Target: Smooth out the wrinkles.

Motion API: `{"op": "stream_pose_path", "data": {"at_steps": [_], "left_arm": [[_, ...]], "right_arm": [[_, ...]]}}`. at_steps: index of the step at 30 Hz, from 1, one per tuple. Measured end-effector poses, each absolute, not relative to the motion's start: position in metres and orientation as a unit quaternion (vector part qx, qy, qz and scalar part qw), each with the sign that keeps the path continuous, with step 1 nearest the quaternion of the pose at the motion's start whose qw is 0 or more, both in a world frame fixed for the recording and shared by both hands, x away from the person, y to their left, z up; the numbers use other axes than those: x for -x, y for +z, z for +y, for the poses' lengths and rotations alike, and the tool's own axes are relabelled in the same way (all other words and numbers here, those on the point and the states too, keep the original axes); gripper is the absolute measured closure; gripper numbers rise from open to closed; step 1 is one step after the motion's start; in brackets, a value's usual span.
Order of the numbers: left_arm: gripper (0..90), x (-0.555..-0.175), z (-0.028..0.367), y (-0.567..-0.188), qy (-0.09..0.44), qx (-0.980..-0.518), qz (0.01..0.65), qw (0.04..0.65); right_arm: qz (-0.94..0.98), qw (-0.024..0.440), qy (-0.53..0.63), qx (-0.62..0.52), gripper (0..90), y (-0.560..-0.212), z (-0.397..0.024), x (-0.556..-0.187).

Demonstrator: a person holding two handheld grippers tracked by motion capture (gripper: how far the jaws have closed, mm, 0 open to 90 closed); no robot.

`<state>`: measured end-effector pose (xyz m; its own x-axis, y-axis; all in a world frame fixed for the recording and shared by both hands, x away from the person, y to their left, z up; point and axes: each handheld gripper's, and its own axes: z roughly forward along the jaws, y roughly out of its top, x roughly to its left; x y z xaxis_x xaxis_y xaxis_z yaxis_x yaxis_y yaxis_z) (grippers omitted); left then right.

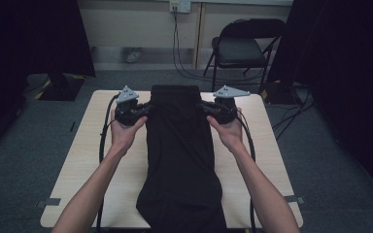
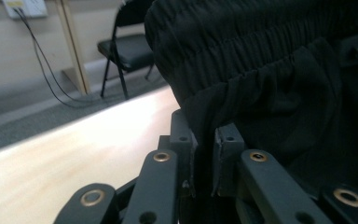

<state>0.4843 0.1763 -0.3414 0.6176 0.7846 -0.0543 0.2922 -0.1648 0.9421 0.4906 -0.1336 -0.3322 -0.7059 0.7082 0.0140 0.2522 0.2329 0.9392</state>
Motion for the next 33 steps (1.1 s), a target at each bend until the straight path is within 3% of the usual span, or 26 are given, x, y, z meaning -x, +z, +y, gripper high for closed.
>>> {"op": "stream_pose_path", "data": {"at_steps": [11, 18, 24, 33], "left_arm": [[82.2, -0.511, 0.180, -0.255, 0.292, -0.686, 0.367, 0.556], [81.9, -0.501, 0.170, -0.218, 0.332, -0.672, 0.356, 0.558], [81.6, -0.475, 0.173, -0.243, 0.299, -0.705, 0.331, 0.551], [81.3, -0.407, 0.173, -0.316, 0.196, -0.750, 0.325, 0.541]], "right_arm": [[0.729, 0.258, 0.557, -0.303, 82.6, -0.249, -0.123, -0.525], [0.703, 0.294, 0.574, -0.299, 82.7, -0.201, -0.122, -0.527], [0.721, 0.269, 0.572, -0.282, 82.7, -0.226, -0.136, -0.499], [0.761, 0.167, 0.564, -0.274, 82.7, -0.288, -0.160, -0.435]]}}
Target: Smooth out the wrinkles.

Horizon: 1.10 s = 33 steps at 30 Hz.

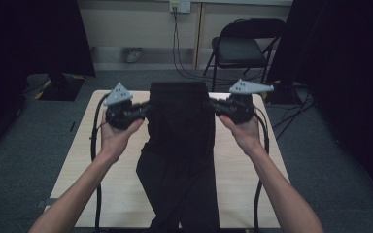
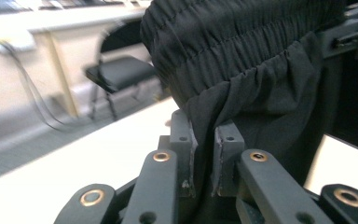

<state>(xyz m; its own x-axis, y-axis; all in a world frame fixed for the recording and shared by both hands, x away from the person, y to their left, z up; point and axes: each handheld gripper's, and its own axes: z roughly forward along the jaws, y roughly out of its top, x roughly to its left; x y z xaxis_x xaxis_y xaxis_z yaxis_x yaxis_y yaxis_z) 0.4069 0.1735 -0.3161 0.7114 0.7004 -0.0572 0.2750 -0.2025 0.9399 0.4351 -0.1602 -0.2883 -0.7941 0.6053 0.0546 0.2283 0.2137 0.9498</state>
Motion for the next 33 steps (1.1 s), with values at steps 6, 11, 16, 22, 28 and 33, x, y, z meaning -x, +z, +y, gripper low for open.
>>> {"op": "stream_pose_path", "data": {"at_steps": [6, 11, 16, 22, 28, 33], "left_arm": [[80.5, -0.365, 0.171, -0.374, 0.135, -0.790, 0.328, 0.500], [79.8, -0.347, 0.166, -0.432, 0.072, -0.818, 0.356, 0.445], [79.2, -0.337, 0.150, -0.482, 0.043, -0.862, 0.358, 0.356], [80.1, -0.350, 0.146, -0.484, 0.076, -0.867, 0.349, 0.346], [80.4, -0.395, 0.150, -0.486, 0.121, -0.851, 0.378, 0.345], [80.9, -0.438, 0.152, -0.488, 0.152, -0.833, 0.403, 0.346]], "right_arm": [[0.787, 0.114, 0.536, -0.285, 82.6, -0.341, -0.168, -0.390], [0.811, 0.074, 0.495, -0.302, 82.5, -0.395, -0.167, -0.365], [0.833, 0.032, 0.445, -0.328, 82.4, -0.451, -0.163, -0.361], [0.850, 0.039, 0.399, -0.342, 82.4, -0.487, -0.160, -0.371], [0.846, 0.078, 0.399, -0.344, 82.5, -0.493, -0.148, -0.402], [0.838, 0.102, 0.397, -0.359, 82.6, -0.494, -0.137, -0.446]]}}
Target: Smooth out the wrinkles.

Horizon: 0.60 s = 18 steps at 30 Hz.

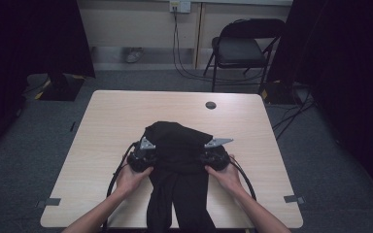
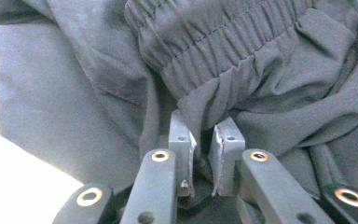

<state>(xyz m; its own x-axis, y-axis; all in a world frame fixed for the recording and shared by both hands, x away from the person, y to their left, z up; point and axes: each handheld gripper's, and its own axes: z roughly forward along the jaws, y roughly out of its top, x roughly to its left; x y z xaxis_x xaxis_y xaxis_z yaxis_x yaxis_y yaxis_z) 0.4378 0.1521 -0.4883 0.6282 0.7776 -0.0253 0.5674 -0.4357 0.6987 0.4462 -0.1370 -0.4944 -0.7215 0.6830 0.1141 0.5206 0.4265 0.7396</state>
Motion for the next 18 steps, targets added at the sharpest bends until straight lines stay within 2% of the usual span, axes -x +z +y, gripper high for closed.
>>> {"op": "stream_pose_path", "data": {"at_steps": [5, 8, 14, 16, 18], "left_arm": [[81.3, -0.473, 0.152, -0.492, 0.176, -0.805, 0.439, 0.358], [81.3, -0.488, 0.151, -0.492, 0.190, -0.806, 0.441, 0.345], [80.0, -0.506, 0.154, -0.494, 0.179, -0.786, 0.465, 0.365], [73.8, -0.504, 0.156, -0.493, 0.179, -0.789, 0.460, 0.366], [64.7, -0.503, 0.162, -0.490, 0.159, -0.782, 0.464, 0.384]], "right_arm": [[0.829, 0.125, 0.395, -0.376, 82.5, -0.495, -0.126, -0.487], [0.826, 0.143, 0.388, -0.382, 82.5, -0.495, -0.120, -0.505], [0.819, 0.160, 0.381, -0.398, 81.2, -0.495, -0.113, -0.528], [0.821, 0.154, 0.379, -0.398, 74.8, -0.492, -0.114, -0.527], [0.826, 0.158, 0.374, -0.391, 64.4, -0.489, -0.117, -0.522]]}}
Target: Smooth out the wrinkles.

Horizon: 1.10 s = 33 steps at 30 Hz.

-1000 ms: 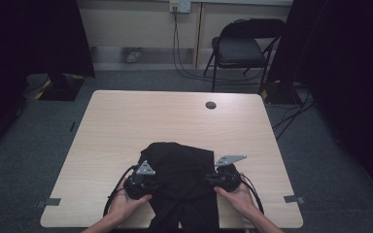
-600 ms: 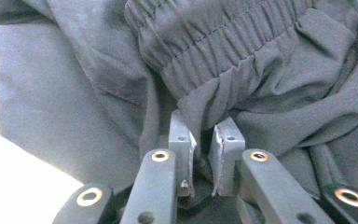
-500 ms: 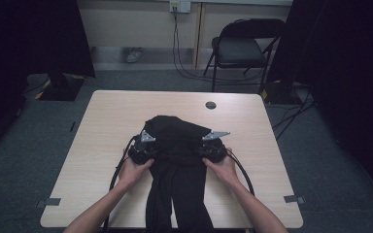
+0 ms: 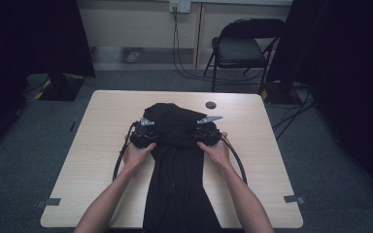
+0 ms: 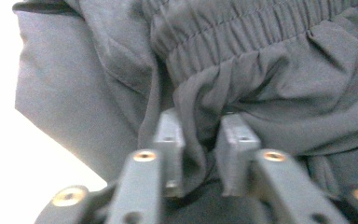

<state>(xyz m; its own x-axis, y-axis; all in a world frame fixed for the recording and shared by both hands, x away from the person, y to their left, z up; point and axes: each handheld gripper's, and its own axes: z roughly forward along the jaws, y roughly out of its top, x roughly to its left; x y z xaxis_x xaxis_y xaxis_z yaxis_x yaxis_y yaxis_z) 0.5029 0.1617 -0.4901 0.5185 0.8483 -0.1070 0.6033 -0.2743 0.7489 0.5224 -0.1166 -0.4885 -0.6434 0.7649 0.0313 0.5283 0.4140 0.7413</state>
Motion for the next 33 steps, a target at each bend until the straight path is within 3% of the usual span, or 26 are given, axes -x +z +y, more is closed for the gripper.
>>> {"op": "stream_pose_path", "data": {"at_steps": [3, 9, 13, 19, 21, 24, 25, 26, 28, 30, 33], "left_arm": [[53.5, -0.494, 0.167, -0.476, 0.167, -0.785, 0.442, 0.401], [45.8, -0.456, 0.173, -0.445, 0.180, -0.789, 0.408, 0.423], [44.5, -0.421, 0.173, -0.443, 0.164, -0.806, 0.383, 0.421], [39.3, -0.381, 0.161, -0.472, 0.087, -0.846, 0.359, 0.385], [33.2, -0.379, 0.155, -0.482, 0.069, -0.856, 0.351, 0.375], [28.8, -0.380, 0.148, -0.490, 0.089, -0.864, 0.349, 0.353], [30.1, -0.381, 0.146, -0.491, 0.108, -0.863, 0.351, 0.347], [38.0, -0.381, 0.145, -0.489, 0.120, -0.864, 0.349, 0.343], [67.5, -0.382, 0.146, -0.489, 0.107, -0.865, 0.341, 0.351], [86.3, -0.383, 0.145, -0.488, 0.109, -0.867, 0.341, 0.347], [88.5, -0.387, 0.148, -0.481, 0.099, -0.858, 0.340, 0.373]], "right_arm": [[0.813, 0.151, 0.398, -0.398, 53.2, -0.477, -0.126, -0.514], [0.805, 0.151, 0.434, -0.375, 47.3, -0.453, -0.137, -0.482], [0.813, 0.137, 0.445, -0.350, 57.5, -0.453, -0.136, -0.451], [0.835, 0.100, 0.441, -0.314, 73.8, -0.461, -0.128, -0.410], [0.842, 0.096, 0.438, -0.301, 75.0, -0.462, -0.125, -0.402], [0.844, 0.086, 0.440, -0.293, 70.4, -0.466, -0.123, -0.394], [0.847, 0.080, 0.440, -0.288, 67.4, -0.467, -0.123, -0.392], [0.850, 0.078, 0.438, -0.282, 64.2, -0.468, -0.121, -0.390], [0.853, 0.069, 0.439, -0.275, 55.2, -0.471, -0.116, -0.386], [0.856, 0.058, 0.441, -0.264, 48.0, -0.474, -0.109, -0.383], [0.862, 0.038, 0.438, -0.250, 37.3, -0.479, -0.095, -0.376]]}}
